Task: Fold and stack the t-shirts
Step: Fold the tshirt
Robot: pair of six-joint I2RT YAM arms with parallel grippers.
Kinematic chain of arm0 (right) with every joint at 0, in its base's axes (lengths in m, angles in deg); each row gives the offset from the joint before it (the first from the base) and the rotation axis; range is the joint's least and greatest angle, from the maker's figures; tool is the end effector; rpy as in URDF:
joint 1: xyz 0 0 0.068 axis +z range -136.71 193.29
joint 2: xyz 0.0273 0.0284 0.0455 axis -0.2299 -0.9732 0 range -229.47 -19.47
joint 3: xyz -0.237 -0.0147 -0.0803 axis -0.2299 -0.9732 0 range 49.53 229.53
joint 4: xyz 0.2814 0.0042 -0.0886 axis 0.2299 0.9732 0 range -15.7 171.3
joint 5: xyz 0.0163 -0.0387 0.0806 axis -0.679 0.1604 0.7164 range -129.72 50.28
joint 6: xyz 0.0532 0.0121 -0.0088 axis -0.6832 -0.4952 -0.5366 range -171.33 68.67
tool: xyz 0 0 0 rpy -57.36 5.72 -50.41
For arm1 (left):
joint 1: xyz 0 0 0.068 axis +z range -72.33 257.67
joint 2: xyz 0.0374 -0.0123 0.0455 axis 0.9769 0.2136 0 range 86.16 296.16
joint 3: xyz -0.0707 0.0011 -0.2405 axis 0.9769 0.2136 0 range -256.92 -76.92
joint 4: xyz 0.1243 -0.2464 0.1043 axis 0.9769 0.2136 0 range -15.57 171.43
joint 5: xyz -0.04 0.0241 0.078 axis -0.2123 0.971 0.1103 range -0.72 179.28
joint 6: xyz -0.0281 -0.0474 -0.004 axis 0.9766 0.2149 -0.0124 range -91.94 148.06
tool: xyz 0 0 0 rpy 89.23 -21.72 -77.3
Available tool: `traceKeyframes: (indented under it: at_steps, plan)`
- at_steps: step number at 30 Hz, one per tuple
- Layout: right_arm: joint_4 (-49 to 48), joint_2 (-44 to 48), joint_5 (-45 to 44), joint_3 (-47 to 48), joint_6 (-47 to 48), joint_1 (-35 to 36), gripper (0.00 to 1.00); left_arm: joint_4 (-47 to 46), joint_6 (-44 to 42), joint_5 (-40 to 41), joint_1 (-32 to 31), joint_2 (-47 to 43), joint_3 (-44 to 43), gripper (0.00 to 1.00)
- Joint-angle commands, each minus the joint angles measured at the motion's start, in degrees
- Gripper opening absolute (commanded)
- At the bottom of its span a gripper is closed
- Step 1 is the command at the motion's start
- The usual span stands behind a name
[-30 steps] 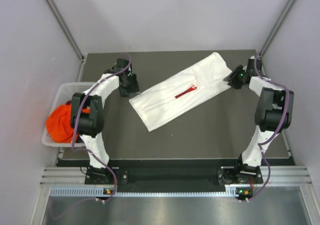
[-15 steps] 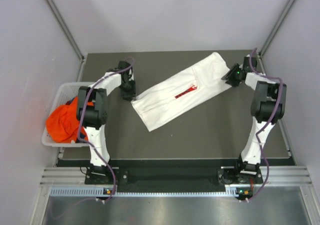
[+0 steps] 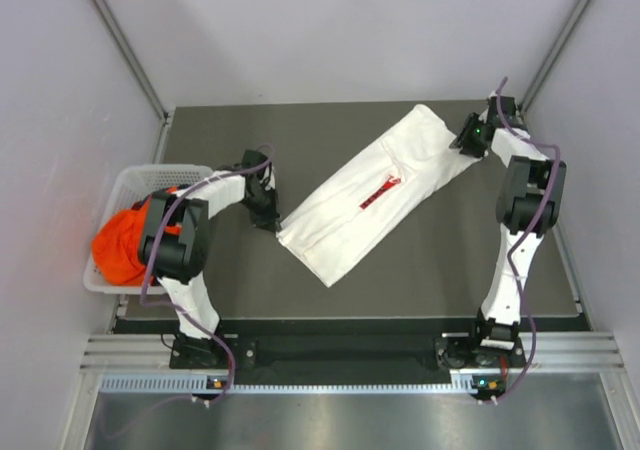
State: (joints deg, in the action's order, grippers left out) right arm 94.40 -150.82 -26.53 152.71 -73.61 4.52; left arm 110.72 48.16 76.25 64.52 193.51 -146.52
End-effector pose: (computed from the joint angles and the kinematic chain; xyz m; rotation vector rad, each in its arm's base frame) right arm 0.5237 -0.0722 0.1323 0.5447 2.3578 0.3859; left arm 0.3690 -0.0949 0.1129 -0.1300 2.9061 -0.4350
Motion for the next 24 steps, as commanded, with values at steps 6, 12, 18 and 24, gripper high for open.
traceKeyframes:
  at_steps: [6,12,18,24]
  plan:
    - [1.09,2.32,5.52,3.18,4.8,-0.81,0.44,-1.83,11.79,-1.81,-7.06,-11.01,19.4,0.0]
    - [-1.71,11.28,10.0,-6.48,0.76,-0.45,0.51,-4.83,19.88,-3.22,-10.23,-22.43,27.76,0.2]
    - [-4.45,16.03,13.09,-14.22,-2.49,2.0,0.49,-3.43,20.87,0.61,-11.29,-31.32,28.13,0.37]
    - [-8.4,17.09,4.93,-16.6,-13.21,7.7,0.3,-1.14,10.06,10.14,-10.41,-21.94,12.15,0.55]
